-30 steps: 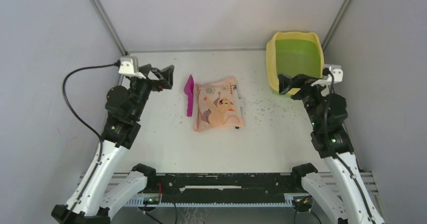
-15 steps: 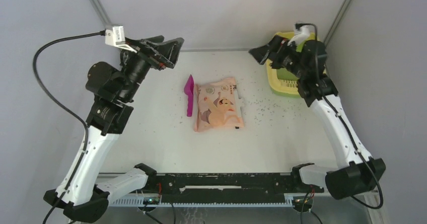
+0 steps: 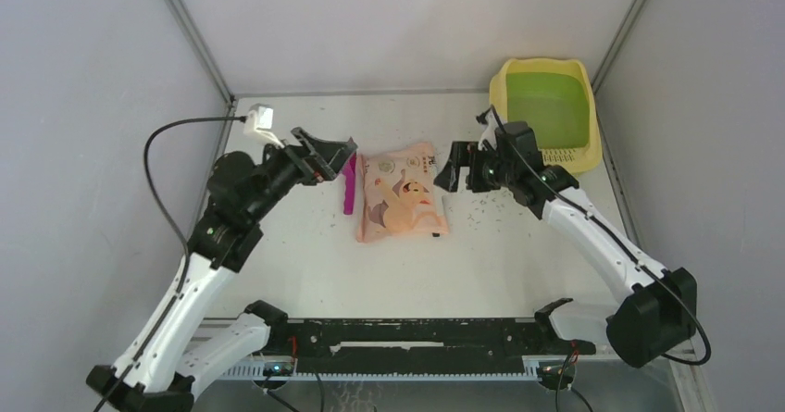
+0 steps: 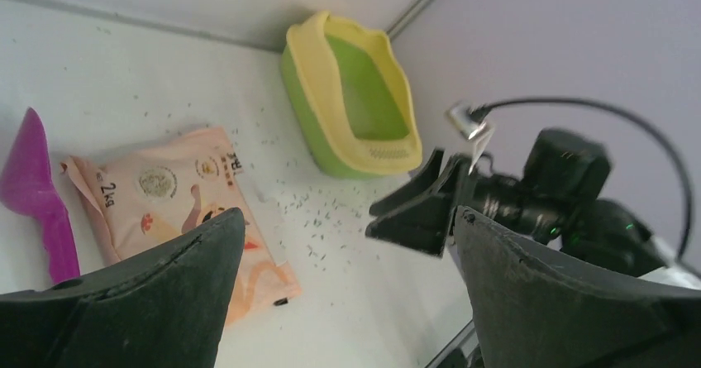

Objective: Fill the litter box with clean litter
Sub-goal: Remove the clamp from the cat litter bag, then place the clamp at the center of the board.

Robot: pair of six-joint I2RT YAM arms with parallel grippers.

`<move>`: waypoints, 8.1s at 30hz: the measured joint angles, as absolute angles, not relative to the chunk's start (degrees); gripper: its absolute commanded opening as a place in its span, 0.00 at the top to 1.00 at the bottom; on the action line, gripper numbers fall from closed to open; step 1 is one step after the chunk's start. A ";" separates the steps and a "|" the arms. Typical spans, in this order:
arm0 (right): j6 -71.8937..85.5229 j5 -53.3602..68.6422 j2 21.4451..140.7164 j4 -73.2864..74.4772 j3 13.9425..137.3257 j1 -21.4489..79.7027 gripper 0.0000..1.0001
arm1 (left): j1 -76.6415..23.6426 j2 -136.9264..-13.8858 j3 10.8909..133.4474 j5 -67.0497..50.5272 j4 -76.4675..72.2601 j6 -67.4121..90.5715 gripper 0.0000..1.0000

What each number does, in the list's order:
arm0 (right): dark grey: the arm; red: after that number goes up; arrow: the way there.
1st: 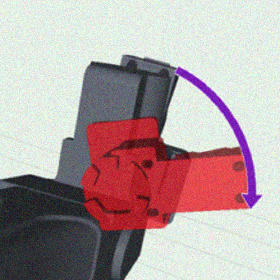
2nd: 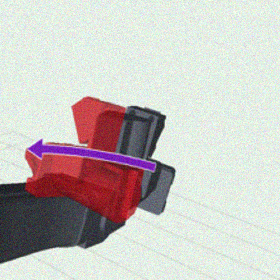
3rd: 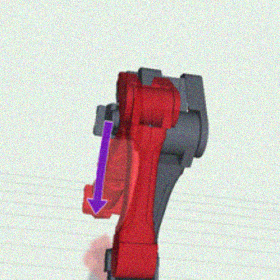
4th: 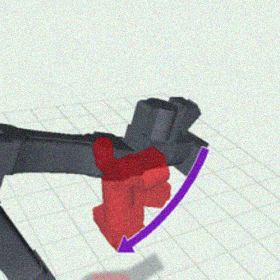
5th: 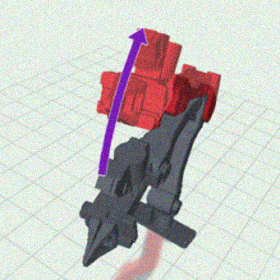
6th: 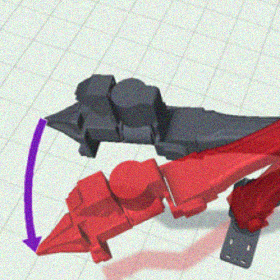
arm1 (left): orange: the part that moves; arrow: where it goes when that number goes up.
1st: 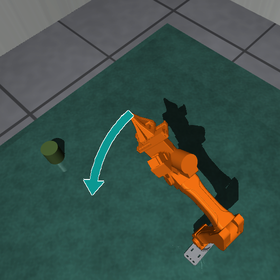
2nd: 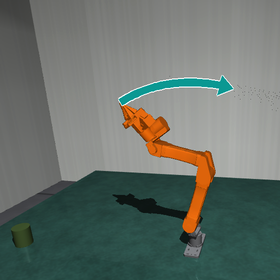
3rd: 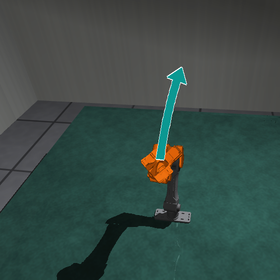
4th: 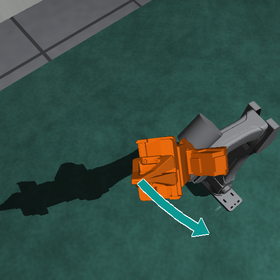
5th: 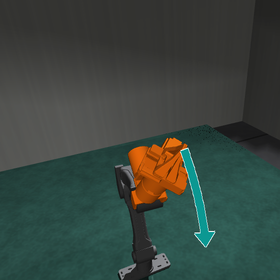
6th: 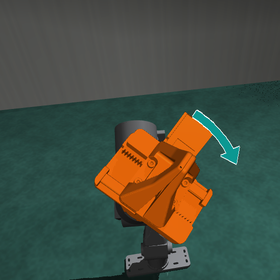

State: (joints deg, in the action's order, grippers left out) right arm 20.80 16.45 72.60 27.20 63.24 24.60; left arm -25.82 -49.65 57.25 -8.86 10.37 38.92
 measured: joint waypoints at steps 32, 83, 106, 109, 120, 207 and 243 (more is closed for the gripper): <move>24.47 30.26 90.91 18.28 61.41 20.80 0.22 | -30.15 -64.90 53.98 -4.05 23.64 36.03 0.03; 38.26 31.24 89.58 5.96 51.40 26.81 1.00 | -32.91 -69.58 43.97 -3.18 14.68 43.44 0.02; 26.70 5.82 86.96 43.88 76.36 35.14 1.00 | -38.35 -67.99 40.95 -1.34 11.16 47.64 0.01; 26.20 4.38 86.96 46.72 77.80 35.70 1.00 | -38.46 -67.99 40.93 -1.19 10.94 47.68 0.01; 25.34 3.14 91.46 49.58 80.40 39.46 1.00 | -38.50 -69.41 40.93 -1.15 8.54 48.14 0.01; 17.80 2.46 82.37 43.97 75.94 24.53 1.00 | -42.76 -84.66 43.97 -1.21 2.24 51.03 0.02; 22.17 12.62 82.19 42.57 74.06 30.89 1.00 | -35.31 -64.40 35.57 4.82 10.57 49.04 0.00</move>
State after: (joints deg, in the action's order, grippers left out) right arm 22.17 12.62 82.19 42.57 74.06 30.89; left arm -35.31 -64.40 35.57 4.82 10.57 49.04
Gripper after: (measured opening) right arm 0.298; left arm 0.995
